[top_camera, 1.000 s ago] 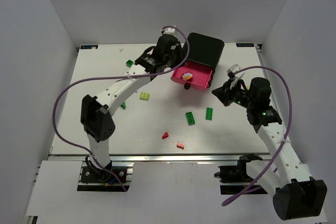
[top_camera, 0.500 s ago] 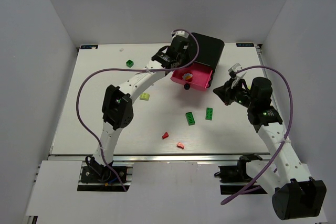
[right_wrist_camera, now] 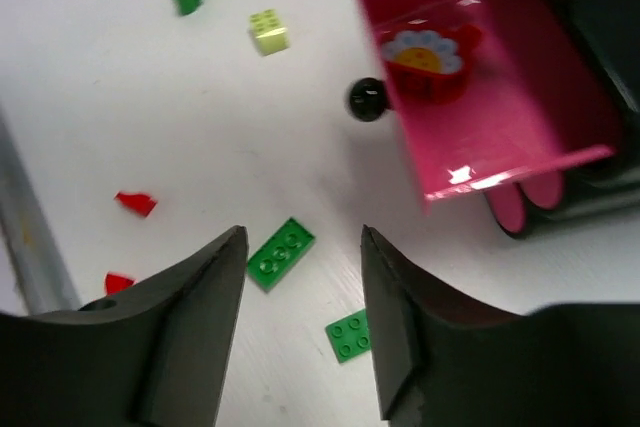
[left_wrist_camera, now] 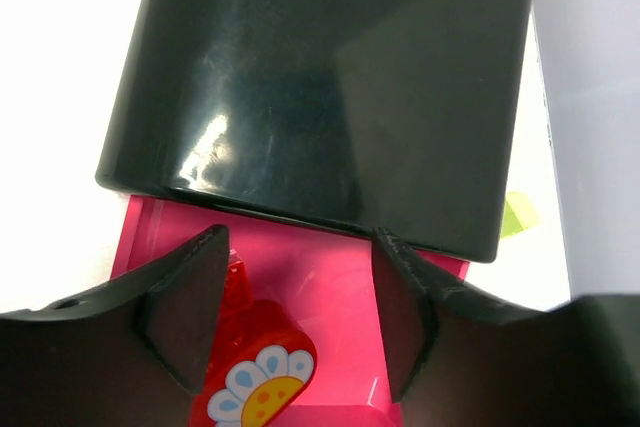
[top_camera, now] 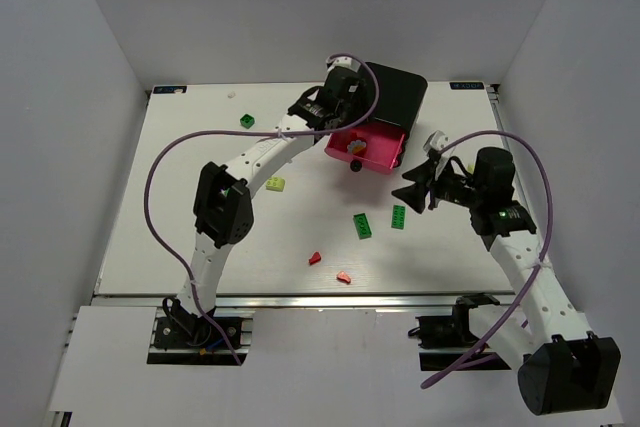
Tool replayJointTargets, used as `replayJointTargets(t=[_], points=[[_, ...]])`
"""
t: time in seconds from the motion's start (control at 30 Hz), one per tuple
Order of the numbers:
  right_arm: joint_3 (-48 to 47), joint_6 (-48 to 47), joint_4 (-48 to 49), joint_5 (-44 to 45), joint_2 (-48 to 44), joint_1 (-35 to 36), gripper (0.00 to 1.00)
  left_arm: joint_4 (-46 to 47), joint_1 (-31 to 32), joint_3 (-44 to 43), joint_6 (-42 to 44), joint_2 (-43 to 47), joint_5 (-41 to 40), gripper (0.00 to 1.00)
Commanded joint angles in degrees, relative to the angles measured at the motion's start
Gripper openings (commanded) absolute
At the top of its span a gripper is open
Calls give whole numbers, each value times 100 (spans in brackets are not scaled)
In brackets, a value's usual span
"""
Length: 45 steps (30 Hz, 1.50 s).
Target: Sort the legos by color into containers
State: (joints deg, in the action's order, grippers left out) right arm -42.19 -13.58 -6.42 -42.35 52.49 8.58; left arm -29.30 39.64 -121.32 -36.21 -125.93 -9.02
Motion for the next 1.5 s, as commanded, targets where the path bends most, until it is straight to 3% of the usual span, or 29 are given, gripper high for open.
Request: replayJointTargets(t=[0.0,0.03,0.07,0.13,0.2,0.23,0.3,0.33,0.37,0.43,0.5,0.7,0.83,1.03,1.47], points=[[0,-1520,-552,-1686,59,-14,60,82,-17,-252,149,692,67,59],[36,-1977,-1024,-2002,86,3,62,91,-17,-113,201,971,93,44],[123,-3139,-1368,-2301,95,12,65,100,-17,36,323,1174,102,27],[220,-4357,-2410,-2918,208,91,71,152,-17,814,560,1953,128,1],[247,-5613,-2907,-3095,314,196,76,389,-17,1668,816,2631,242,0],[238,-5655,-2944,-3078,428,240,77,564,-17,2630,1095,3018,251,2],[238,-5141,-2691,-2745,577,574,73,679,-17,3610,1361,4169,103,20],[264,-4667,-2368,-2535,622,670,70,706,-17,4068,1588,4547,-3,46],[317,-4279,-1860,-1959,666,1141,68,706,-17,4942,1651,5256,-265,58],[431,-3882,-1732,-1314,876,1679,67,636,-17,5694,1861,5884,-468,78],[432,-3425,-1609,-487,1235,2206,67,601,-17,6557,1942,6649,-723,84],[-340,-2633,-2117,1095,2184,3568,64,530,-17,7665,2109,7810,-1102,89],[-561,-2124,-2153,1982,2590,4125,64,522,-17,7719,2074,8066,-1260,89],[-605,-1552,-2022,2467,3047,4766,65,373,-17,7693,2047,8145,-1471,89],[-553,-822,-1530,2705,3408,5066,62,399,-17,7755,2039,8462,-1665,90]])
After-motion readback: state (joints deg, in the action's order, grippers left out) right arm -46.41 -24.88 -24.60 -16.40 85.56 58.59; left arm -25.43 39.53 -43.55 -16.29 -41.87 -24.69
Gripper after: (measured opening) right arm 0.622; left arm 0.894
